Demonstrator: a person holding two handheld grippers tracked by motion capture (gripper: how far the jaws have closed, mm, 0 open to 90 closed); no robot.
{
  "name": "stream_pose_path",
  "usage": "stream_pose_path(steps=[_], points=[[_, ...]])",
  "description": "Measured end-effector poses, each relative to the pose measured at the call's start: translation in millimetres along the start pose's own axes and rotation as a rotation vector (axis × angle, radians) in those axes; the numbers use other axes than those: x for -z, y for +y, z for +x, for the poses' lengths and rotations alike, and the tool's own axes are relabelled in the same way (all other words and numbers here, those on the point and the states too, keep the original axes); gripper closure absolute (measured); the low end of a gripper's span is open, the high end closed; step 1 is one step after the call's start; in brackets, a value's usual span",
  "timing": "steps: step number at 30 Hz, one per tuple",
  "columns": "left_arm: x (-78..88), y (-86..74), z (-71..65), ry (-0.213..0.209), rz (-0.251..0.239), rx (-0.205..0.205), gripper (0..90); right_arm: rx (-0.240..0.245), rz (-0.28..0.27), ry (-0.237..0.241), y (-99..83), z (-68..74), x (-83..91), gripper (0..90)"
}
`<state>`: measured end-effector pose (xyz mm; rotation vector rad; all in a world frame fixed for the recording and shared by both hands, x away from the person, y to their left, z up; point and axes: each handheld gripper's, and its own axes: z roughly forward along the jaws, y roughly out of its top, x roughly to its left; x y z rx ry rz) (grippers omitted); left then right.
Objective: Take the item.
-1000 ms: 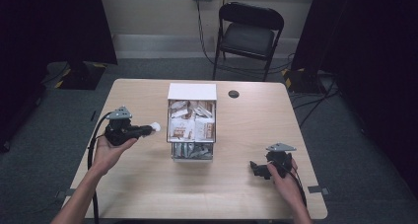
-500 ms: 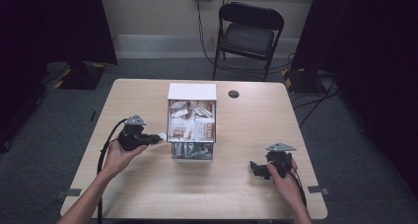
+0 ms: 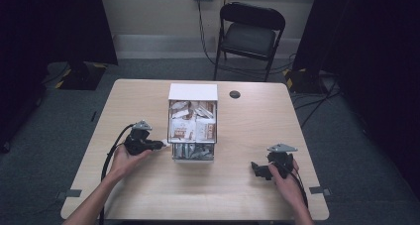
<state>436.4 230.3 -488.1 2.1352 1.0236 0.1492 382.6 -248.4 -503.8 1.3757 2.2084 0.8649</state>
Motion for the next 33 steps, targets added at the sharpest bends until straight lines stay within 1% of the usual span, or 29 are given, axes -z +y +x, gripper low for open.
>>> stream_pose_path(steps=[1, 3, 6, 7, 9, 12, 15, 16, 17, 18, 19, 20, 23, 26, 27, 29, 31, 32, 33], points=[[-0.6, -0.4, 1.1, -0.011, -0.001, 0.012, 87.1, 0.000, 0.000, 0.000, 0.0, 0.0, 0.0, 0.0], [-2.5, -1.4, 1.4, -0.003, 0.003, 0.012, 87.0, 0.000, 0.000, 0.001, 0.0, 0.0, 0.0, 0.0], [-4.9, -2.0, 1.4, -0.019, 0.002, 0.023, 85.8, 0.001, 0.000, 0.001, 0.1, 0.0, -0.1, 0.0], [-5.9, -1.9, 0.6, -0.016, 0.009, 0.016, 84.4, 0.001, 0.000, 0.001, 0.1, 0.1, -0.1, 0.0], [-7.5, -1.5, -0.3, -0.023, 0.015, 0.018, 81.2, 0.001, 0.000, 0.001, 0.1, 0.1, -0.1, 0.0], [-8.0, -0.8, -1.8, -0.028, 0.019, 0.014, 80.7, 0.001, 0.000, 0.001, 0.1, 0.0, -0.1, 0.0], [-8.6, -0.3, -2.8, -0.027, 0.020, 0.017, 75.9, 0.001, 0.000, 0.001, 0.1, 0.0, -0.1, 0.0], [-8.8, -0.1, -3.1, -0.027, 0.021, 0.018, 72.9, 0.000, 0.000, 0.001, 0.1, 0.1, -0.1, 0.0], [-9.2, 0.0, -3.7, -0.017, 0.017, 0.018, 69.7, 0.001, 0.000, 0.001, 0.1, 0.0, -0.1, 0.0], [-9.2, 0.5, -4.8, 0.008, 0.019, 0.017, 65.4, 0.001, 0.000, 0.001, 0.1, 0.0, -0.1, 0.0], [-9.0, 0.7, -5.0, 0.014, 0.018, 0.015, 62.3, 0.000, 0.000, 0.001, 0.1, 0.0, -0.1, 0.0], [-8.8, 0.9, -4.9, 0.014, 0.012, 0.015, 61.1, 0.000, 0.000, 0.001, 0.1, 0.0, -0.1, 0.0], [-8.3, 1.0, -5.3, 0.033, 0.009, 0.011, 54.2, 0.003, -0.001, 0.002, 0.2, -0.1, -0.2, 0.0], [-7.2, 1.0, -3.7, 0.031, 0.020, 0.013, 48.0, 0.003, 0.000, 0.002, 0.3, 0.0, -0.2, 0.0], [-6.8, 1.0, -3.5, 0.039, 0.015, 0.012, 45.7, 0.003, 0.000, 0.002, 0.3, 0.0, -0.2, 0.0], [-5.2, 1.3, -3.2, 0.033, 0.012, 0.018, 41.9, 0.003, 0.000, 0.002, 0.3, 0.0, -0.2, 0.0], [-3.3, 1.6, -3.4, 0.031, 0.001, 0.013, 37.9, 0.003, 0.000, 0.002, 0.3, 0.0, -0.2, 0.0], [-1.9, 1.8, -3.3, 0.032, -0.002, 0.004, 35.5, 0.003, 0.000, 0.002, 0.3, 0.0, -0.2, 0.0], [-0.9, 1.9, -3.5, 0.032, -0.012, 0.005, 33.6, 0.003, 0.000, 0.002, 0.3, 0.0, -0.3, 0.0]])
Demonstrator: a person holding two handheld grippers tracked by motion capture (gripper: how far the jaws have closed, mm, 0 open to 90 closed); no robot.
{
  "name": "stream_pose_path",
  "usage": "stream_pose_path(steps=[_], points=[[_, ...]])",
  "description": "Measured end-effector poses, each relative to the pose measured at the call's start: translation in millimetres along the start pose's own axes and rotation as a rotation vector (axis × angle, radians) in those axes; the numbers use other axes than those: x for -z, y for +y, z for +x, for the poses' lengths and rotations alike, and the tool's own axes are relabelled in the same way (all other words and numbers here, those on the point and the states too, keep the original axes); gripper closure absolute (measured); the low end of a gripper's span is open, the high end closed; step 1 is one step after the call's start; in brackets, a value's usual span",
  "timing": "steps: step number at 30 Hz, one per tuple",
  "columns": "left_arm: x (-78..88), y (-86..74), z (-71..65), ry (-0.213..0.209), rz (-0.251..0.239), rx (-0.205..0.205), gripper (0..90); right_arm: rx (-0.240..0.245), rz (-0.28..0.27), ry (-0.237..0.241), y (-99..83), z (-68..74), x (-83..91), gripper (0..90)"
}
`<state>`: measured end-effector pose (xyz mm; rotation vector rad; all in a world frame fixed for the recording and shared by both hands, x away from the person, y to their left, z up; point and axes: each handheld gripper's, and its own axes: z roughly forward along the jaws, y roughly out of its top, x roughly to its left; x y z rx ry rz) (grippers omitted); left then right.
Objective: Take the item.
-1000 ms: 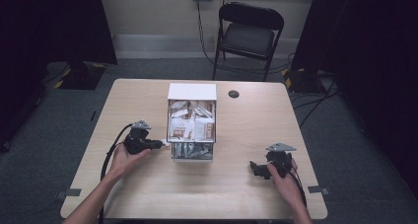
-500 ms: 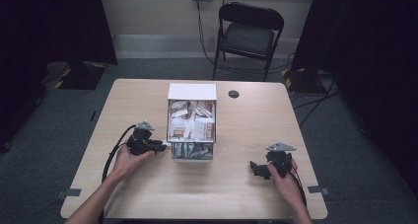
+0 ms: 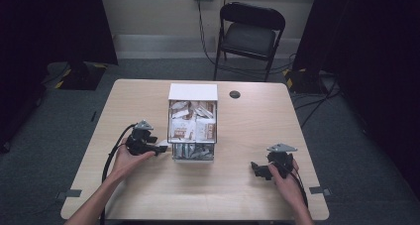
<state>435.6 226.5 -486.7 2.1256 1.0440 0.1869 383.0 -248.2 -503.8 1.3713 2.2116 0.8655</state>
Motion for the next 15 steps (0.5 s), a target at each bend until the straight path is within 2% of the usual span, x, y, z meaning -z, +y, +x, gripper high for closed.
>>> stream_pose_path(steps=[7, 11, 13, 15], points=[[9.6, 0.9, 1.2, 0.000, -0.036, -0.009, 26.3, 0.000, 0.000, 0.000, 0.0, 0.0, 0.0, 0.0], [18.5, 1.4, -0.2, 0.006, -0.044, -0.039, 23.6, 0.000, 0.000, 0.000, 0.0, 0.0, 0.0, 0.0], [23.5, 2.0, -1.0, 0.002, -0.057, -0.037, 23.0, 0.000, 0.000, 0.000, 0.0, 0.0, 0.0, 0.0], [28.7, 2.8, -3.0, 0.008, -0.049, -0.053, 23.0, 0.000, 0.000, 0.000, 0.0, 0.0, 0.0, 0.0]])
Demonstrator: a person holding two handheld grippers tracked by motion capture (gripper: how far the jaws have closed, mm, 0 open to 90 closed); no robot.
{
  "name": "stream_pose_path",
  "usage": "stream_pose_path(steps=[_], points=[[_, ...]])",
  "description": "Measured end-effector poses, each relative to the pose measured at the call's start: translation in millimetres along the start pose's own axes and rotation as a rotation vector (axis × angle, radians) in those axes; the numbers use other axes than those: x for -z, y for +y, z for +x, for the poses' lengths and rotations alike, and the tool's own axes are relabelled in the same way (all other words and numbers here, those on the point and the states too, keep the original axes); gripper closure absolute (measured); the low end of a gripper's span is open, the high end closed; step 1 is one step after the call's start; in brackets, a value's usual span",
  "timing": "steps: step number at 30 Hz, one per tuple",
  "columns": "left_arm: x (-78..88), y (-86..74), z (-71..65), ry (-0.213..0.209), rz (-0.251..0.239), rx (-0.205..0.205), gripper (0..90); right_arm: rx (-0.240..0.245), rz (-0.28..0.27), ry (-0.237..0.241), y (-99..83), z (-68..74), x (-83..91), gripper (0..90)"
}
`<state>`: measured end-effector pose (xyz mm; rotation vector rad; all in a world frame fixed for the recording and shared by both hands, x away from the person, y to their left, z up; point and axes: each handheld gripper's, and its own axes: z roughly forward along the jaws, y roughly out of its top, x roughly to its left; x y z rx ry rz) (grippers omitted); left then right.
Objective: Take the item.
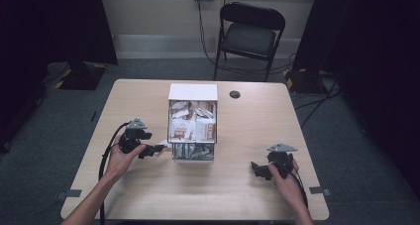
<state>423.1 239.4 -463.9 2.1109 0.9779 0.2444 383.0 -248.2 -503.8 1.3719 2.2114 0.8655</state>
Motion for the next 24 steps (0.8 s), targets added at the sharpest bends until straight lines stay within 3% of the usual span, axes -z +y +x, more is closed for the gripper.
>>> stream_pose_path(steps=[2, 6, 9, 18, 21, 24], points=[[5.1, 0.6, -1.7, 0.003, -0.014, 0.013, 22.7, 0.000, 0.000, 0.000, 0.0, 0.0, 0.0, 0.0], [18.5, 0.3, -3.8, 0.022, -0.004, -0.024, 24.0, 0.000, 0.000, 0.000, 0.0, 0.0, 0.0, 0.0], [30.2, -2.4, -3.9, 0.030, -0.025, -0.031, 23.9, 0.001, 0.000, 0.000, 0.0, 0.0, 0.0, 0.0], [62.7, -12.3, -5.1, 0.080, -0.087, -0.013, 23.9, 0.000, 0.000, 0.000, 0.0, 0.1, -0.1, 0.0], [70.8, -19.4, -4.2, 0.123, -0.063, 0.034, 23.9, 0.000, 0.000, 0.000, 0.1, 0.1, -0.2, 0.0], [76.6, -29.0, -0.8, 0.122, -0.036, 0.062, 25.4, 0.000, 0.000, -0.001, 0.1, 0.1, -0.2, 0.0]])
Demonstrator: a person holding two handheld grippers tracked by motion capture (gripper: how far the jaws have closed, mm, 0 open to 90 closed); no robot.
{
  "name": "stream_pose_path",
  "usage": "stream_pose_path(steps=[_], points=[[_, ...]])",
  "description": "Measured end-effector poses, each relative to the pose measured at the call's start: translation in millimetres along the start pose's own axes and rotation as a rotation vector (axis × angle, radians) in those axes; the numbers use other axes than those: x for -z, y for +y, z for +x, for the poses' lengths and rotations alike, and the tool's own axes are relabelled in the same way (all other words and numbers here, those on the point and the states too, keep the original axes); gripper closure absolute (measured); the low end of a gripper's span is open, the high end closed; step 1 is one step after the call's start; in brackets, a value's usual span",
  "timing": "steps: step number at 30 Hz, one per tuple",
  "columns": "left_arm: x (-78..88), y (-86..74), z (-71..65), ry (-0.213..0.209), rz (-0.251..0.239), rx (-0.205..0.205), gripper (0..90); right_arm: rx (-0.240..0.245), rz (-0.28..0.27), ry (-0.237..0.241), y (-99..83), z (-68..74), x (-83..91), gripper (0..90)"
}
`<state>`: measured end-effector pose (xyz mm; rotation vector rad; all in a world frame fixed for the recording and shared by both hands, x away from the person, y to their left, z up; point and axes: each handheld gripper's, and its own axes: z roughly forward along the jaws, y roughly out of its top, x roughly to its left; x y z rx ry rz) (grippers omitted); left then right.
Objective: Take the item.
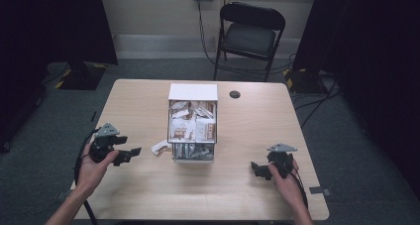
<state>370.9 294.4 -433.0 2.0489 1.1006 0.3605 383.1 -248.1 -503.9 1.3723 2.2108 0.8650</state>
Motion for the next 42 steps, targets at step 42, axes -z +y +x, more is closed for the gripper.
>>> stream_pose_path(steps=[42], points=[[-18.7, -83.4, 47.8, 0.334, 0.034, 0.213, 3.6, 0.000, 0.000, 0.000, 0.0, 0.1, 0.0, 0.0]])
